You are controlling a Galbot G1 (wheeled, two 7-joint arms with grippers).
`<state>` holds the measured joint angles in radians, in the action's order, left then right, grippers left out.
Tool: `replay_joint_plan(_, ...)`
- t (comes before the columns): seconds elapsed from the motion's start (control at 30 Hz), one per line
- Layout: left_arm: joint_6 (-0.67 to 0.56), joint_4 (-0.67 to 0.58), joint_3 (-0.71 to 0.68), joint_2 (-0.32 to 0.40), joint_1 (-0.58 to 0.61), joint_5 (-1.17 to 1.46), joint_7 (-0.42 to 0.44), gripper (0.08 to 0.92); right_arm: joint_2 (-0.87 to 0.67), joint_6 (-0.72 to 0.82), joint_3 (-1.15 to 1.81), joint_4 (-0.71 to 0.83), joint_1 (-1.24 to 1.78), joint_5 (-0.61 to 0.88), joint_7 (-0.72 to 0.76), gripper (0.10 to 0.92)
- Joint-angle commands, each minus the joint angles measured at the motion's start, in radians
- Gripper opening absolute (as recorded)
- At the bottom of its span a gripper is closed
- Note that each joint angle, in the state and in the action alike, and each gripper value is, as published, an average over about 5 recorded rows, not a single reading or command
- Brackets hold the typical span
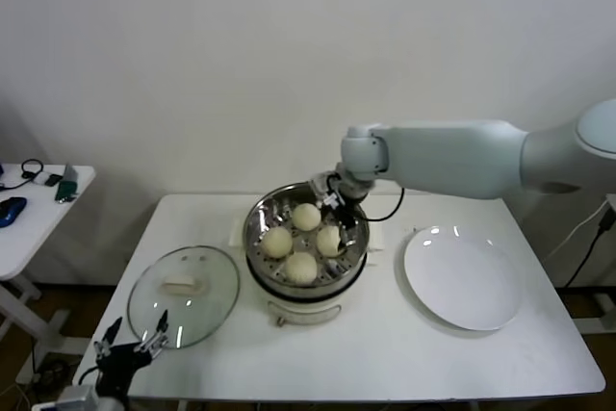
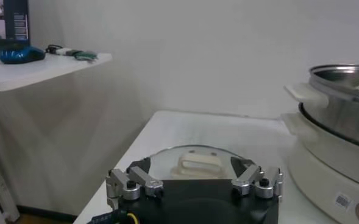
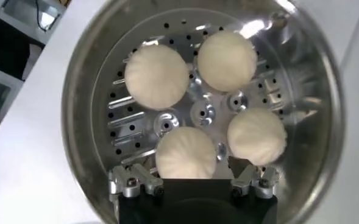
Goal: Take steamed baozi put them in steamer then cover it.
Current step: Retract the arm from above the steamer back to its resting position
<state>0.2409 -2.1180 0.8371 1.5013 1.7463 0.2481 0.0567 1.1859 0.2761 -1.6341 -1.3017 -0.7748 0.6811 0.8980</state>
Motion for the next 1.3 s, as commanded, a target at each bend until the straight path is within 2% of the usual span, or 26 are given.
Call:
replay_joint_plan(0.03, 0.0, -0.031, -0.004, -0.027, 0.009, -0.04, -0.047, 0.823, -0.239, 0.008, 0.2, -0.016, -0.071, 0.329, -0.112, 0.823)
replay_joint_plan(0.13, -0.015, -0.023, -0.002, -0.035, -0.006, -0.082, -0.035, 0.823, -0.349, 0.011, 0.33, -0.06, 0.01, 0.399, -0.38, 0.823)
replay_joint_plan(0.3, -0.026, -0.019, -0.013, -0.045, -0.015, -0.104, -0.026, 0.823, -0.54, 0.007, 0.656, -0.138, 0.283, 0.316, -0.672, 0.823)
replay_joint_plan(0.47, -0.029, -0.019, -0.023, -0.071, -0.021, -0.106, -0.029, 0.823, -0.706, -0.021, 1.133, -0.256, 0.757, 0.257, -0.798, 0.823)
replay_joint_plan(0.63, -0.025, -0.005, -0.032, -0.089, -0.037, -0.122, -0.039, 0.823, -0.77, -0.055, 1.692, -0.352, 1.358, 0.2, -0.822, 0.823)
replay_joint_plan(0.77, -0.035, 0.004, -0.034, -0.102, -0.051, -0.144, -0.047, 0.823, -0.71, -0.099, 2.151, -0.416, 1.859, 0.176, -0.785, 0.823)
replay_joint_plan(0.9, -0.05, 0.016, -0.034, -0.118, -0.058, -0.165, -0.047, 0.823, -0.582, -0.176, 2.402, -0.465, 2.157, 0.12, -0.744, 0.823)
replay_joint_plan(1.07, -0.056, 0.02, -0.037, -0.134, -0.059, -0.199, -0.051, 0.823, -0.397, -0.321, 2.508, -0.514, 2.348, 0.071, -0.715, 0.823)
replay_joint_plan(1.3, -0.066, 0.022, -0.037, -0.154, -0.05, -0.226, -0.057, 0.823, -0.193, -0.485, 2.479, -0.512, 2.461, -0.032, -0.669, 0.823)
